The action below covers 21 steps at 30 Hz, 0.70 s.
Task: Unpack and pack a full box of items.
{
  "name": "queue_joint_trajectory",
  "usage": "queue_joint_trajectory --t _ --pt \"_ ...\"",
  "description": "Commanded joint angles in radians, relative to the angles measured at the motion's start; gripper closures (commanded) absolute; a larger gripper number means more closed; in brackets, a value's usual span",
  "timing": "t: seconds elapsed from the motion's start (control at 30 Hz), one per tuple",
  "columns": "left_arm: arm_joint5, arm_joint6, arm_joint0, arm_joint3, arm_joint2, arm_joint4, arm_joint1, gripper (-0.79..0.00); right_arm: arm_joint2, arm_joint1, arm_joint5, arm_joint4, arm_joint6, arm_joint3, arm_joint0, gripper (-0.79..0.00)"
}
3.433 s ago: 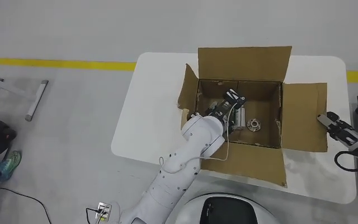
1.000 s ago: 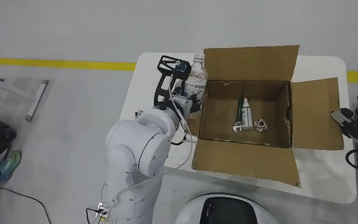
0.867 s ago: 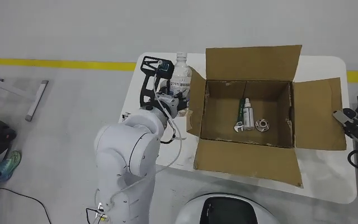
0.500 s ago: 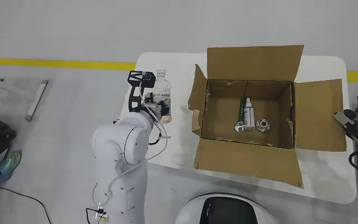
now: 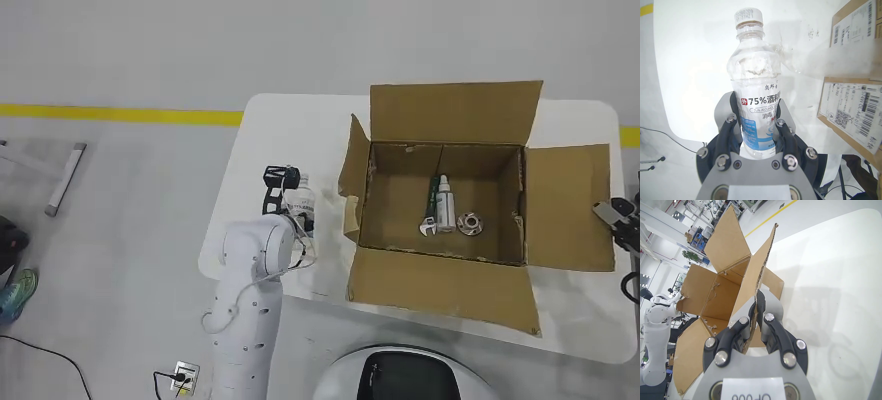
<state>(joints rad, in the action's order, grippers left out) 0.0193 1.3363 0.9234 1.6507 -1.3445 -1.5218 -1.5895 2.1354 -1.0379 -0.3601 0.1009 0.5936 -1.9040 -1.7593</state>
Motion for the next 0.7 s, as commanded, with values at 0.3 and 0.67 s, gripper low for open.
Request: queue_joint_trajectory --t 0.3,0.67 --pt "-0.015 -0.023 -0.035 -0.104 0.061 0.027 -0.005 -0.785 -0.005 0.002 0.003 0.006 0.001 0.004 0.006 0.0" --pt "-0.013 0.014 -0.049 0.123 0.098 -0.005 -0.002 -0.785 -0.007 0.002 -0.001 0.007 -0.002 0.009 0.005 0.0"
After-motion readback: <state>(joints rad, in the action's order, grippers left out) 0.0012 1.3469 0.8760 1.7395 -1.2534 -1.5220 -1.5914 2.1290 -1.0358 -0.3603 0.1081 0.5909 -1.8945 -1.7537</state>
